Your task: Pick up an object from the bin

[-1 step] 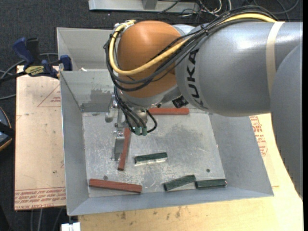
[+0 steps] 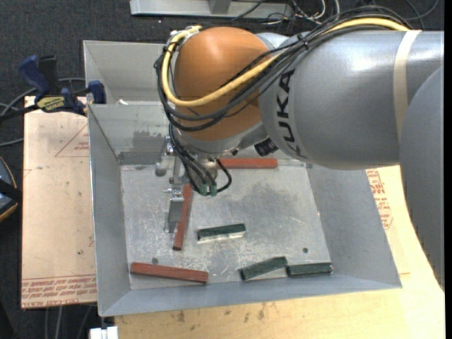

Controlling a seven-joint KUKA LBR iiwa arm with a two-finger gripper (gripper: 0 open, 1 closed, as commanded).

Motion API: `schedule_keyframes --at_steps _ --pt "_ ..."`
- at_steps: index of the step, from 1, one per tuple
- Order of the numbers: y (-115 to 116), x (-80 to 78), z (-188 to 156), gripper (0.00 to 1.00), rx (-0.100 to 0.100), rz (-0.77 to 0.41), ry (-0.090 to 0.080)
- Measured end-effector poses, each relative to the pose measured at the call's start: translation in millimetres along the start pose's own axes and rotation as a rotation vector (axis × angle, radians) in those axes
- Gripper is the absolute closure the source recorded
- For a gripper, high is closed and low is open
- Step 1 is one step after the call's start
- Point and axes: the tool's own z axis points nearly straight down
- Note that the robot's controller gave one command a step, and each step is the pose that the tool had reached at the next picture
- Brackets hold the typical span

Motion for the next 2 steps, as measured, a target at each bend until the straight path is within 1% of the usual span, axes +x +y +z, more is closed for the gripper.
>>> schedule_keyframes --at_steps 1,2 --pt "6 22.1 64 0.0 -0.001 0.047 -0.004" --pt "8 58.9 88 0.0 0.002 0.195 0.004"
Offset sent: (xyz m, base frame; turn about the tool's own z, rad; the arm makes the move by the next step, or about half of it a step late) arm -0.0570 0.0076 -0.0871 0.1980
